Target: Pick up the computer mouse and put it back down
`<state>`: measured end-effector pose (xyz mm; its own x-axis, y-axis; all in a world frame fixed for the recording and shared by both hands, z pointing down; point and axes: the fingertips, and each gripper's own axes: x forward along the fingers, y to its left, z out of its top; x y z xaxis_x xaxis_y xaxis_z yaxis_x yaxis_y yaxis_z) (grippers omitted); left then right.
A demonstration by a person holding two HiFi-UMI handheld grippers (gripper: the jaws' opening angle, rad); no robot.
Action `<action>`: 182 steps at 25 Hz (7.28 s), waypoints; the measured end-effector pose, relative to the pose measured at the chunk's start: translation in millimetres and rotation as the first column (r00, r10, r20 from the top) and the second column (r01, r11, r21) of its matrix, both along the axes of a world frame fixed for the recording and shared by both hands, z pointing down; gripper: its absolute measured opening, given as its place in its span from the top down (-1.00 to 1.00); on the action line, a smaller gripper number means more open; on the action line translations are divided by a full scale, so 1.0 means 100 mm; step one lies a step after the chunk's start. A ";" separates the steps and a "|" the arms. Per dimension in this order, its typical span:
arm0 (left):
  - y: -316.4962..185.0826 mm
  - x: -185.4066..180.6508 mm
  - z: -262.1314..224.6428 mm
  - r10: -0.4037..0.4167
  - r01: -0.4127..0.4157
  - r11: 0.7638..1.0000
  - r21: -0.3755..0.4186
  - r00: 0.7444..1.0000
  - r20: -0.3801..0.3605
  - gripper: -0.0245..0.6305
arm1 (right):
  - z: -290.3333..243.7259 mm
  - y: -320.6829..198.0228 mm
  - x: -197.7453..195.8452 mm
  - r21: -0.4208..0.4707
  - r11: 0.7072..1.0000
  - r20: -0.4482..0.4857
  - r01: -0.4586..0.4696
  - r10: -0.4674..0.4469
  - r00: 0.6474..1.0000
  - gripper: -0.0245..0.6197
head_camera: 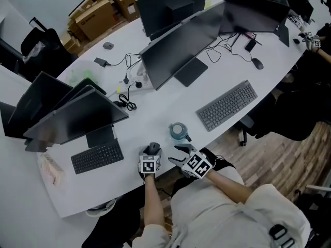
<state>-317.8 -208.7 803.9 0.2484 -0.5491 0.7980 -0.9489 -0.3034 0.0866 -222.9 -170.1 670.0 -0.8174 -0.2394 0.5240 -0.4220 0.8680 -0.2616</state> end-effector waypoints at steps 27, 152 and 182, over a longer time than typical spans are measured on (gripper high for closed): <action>0.10 -0.13 -1.11 -0.097 0.122 0.948 0.293 0.990 -0.101 0.05 | -0.11 0.10 -0.19 0.031 0.999 0.028 0.030 -0.031 0.999 0.19; 0.02 0.01 -0.05 -0.037 0.037 0.999 0.029 0.999 0.016 0.04 | -0.14 0.04 -0.21 0.111 0.993 0.002 0.033 -0.034 0.999 0.36; 0.58 -0.23 -0.96 -0.274 0.306 0.912 0.274 0.950 -0.149 0.04 | 0.08 0.29 -0.26 0.109 0.994 -0.039 0.028 -0.024 0.999 0.35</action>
<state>-340.8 -150.7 707.7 0.1167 -0.8126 0.5710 -0.9891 -0.0432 0.1406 -249.2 -141.3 678.1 -0.8041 -0.2760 0.5265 -0.4070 0.9012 -0.1492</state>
